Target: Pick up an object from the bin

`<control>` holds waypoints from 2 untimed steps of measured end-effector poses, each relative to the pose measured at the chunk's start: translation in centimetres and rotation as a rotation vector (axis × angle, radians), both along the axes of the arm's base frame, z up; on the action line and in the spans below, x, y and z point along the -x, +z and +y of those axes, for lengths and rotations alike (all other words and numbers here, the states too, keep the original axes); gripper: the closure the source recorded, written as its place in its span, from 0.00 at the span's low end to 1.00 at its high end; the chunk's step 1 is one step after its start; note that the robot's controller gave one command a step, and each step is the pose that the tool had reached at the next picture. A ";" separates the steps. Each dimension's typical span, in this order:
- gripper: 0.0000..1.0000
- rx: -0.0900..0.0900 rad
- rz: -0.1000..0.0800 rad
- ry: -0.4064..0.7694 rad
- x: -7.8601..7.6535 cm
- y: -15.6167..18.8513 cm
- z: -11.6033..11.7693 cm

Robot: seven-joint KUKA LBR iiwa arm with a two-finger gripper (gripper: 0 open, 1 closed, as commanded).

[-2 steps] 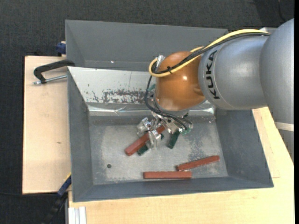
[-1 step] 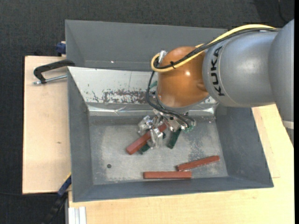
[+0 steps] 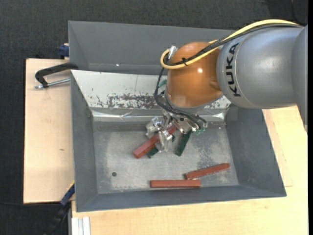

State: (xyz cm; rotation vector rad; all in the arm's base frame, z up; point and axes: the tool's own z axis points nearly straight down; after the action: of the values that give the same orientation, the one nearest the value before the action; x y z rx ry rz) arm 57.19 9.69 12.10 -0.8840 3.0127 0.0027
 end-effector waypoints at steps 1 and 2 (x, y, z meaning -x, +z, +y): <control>1.00 -0.001 -0.004 0.000 -0.1 1.9 0.0; 1.00 -0.001 -0.006 0.000 -0.2 3.4 0.1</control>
Offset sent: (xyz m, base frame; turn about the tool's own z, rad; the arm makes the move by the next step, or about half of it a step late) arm -0.0001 0.0001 0.0610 0.0000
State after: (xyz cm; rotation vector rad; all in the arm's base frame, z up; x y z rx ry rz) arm 57.34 9.75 15.50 -0.8822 3.0072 0.0010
